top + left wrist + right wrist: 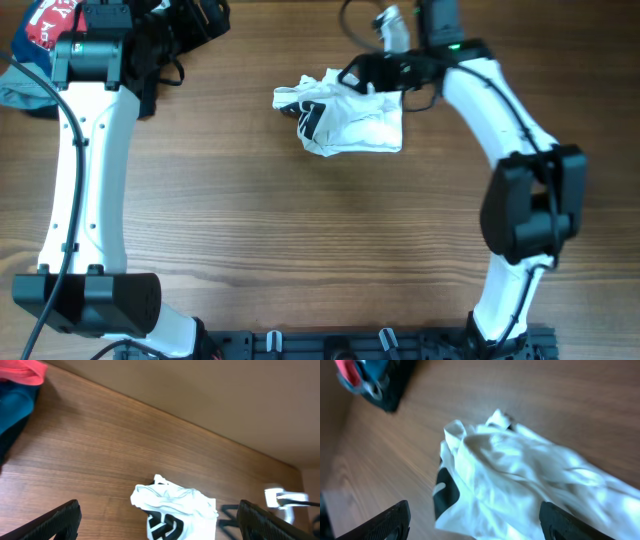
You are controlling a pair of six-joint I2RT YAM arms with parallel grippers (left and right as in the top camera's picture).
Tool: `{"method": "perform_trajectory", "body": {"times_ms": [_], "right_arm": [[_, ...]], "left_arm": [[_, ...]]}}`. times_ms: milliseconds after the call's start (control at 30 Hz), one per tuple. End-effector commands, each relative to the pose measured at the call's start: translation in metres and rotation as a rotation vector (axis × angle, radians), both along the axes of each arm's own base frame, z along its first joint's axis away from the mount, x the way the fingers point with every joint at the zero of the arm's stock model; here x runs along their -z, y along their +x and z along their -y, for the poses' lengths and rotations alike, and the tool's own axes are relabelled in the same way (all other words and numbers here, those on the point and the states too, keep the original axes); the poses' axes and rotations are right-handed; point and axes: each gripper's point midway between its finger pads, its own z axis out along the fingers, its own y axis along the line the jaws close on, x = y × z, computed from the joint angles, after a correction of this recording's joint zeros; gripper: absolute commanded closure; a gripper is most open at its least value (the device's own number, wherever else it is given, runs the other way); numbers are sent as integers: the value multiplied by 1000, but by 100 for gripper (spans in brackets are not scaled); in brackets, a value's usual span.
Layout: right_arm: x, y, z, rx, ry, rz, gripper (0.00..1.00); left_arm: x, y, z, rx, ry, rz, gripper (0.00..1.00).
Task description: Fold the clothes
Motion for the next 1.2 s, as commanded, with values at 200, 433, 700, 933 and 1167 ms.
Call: {"method": "perform_trajectory", "body": {"times_ms": [200, 433, 700, 933, 1167], "right_arm": [[50, 0, -6, -46, -132, 5, 81], [32, 13, 18, 22, -119, 24, 96], [31, 7, -13, -157, -203, 182, 24], [40, 18, -23, -110, -387, 272, 46], [44, 21, -2, -15, -404, 203, 96]], "left_arm": [[5, 0, -9, -37, 25, -16, 0], [5, 0, -9, -37, 25, -16, 0], [10, 2, -10, -42, 30, -26, 0], [11, 1, -9, -40, 30, -33, 0], [14, -2, -9, -40, 31, -50, 0]]}}
